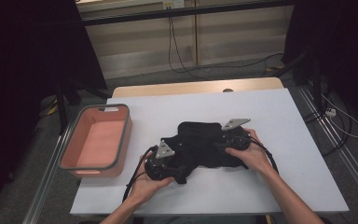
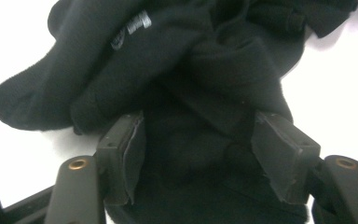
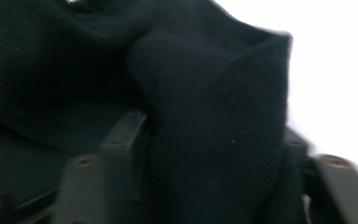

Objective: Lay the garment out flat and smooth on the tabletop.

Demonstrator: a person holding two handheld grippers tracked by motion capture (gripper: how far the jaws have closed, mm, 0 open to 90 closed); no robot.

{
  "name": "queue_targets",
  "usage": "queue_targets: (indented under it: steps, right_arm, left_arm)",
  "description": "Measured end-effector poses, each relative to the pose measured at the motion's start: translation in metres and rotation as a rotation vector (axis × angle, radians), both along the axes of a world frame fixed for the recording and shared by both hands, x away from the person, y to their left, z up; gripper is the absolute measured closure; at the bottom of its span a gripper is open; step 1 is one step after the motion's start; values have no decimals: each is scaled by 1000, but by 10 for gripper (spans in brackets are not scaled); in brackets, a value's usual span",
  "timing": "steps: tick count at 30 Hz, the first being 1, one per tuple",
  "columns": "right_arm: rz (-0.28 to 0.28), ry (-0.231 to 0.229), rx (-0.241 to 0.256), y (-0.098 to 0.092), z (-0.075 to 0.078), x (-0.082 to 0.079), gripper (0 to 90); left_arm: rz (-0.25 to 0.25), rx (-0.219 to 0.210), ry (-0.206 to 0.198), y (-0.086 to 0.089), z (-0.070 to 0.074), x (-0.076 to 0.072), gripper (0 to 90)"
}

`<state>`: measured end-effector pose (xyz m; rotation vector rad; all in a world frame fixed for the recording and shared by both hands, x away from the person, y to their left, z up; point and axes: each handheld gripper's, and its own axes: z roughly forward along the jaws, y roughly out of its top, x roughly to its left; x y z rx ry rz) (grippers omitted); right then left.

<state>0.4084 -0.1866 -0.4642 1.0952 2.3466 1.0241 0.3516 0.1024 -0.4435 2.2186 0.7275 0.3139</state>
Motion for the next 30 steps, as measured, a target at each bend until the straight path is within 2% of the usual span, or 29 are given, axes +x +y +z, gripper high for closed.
queue_targets:
  steps: [1, 2, 4, 9, 14, 19, 21, 23, 24, 27, 30]
  right_arm:
    - [10, 18, 23, 0, 0, -2, 594]
    - [34, 29, 30, 0, 1, -3, 665]
    - [42, 13, 6, 2, 2, -10, 733]
    - [68, 28, -16, 2, 5, -32, 758]
    - [84, 45, 18, -2, 4, -62, 759]
    - [129, 57, 30, -1, 5, -92, 760]
    - [150, 46, 29, 0, 5, -103, 757]
    - [161, 41, 31, 2, 6, -110, 736]
    - [160, 30, 25, 3, 7, -111, 692]
    - [116, 11, 42, 0, 10, -107, 470]
    - [71, -1, 73, -5, 15, -102, 374]
  left_arm:
    - [1, 8, 1, 0, -1, 0, 338]
    - [-2, 15, 2, -1, -2, 0, 328]
    - [-7, 18, -5, -1, -4, -1, 319]
    - [-5, 17, -2, 3, -5, 3, 300]
    - [15, -17, 12, 9, -3, 8, 315]
    - [14, -26, 16, 11, -2, 9, 325]
    - [13, -28, 16, 11, -2, 9, 325]
    - [18, -28, 18, 12, -1, 10, 333]
    - [17, -28, 20, 13, 0, 10, 352]
    - [22, -34, 16, 15, 2, 10, 387]
    - [24, -51, 14, 19, 6, 10, 428]
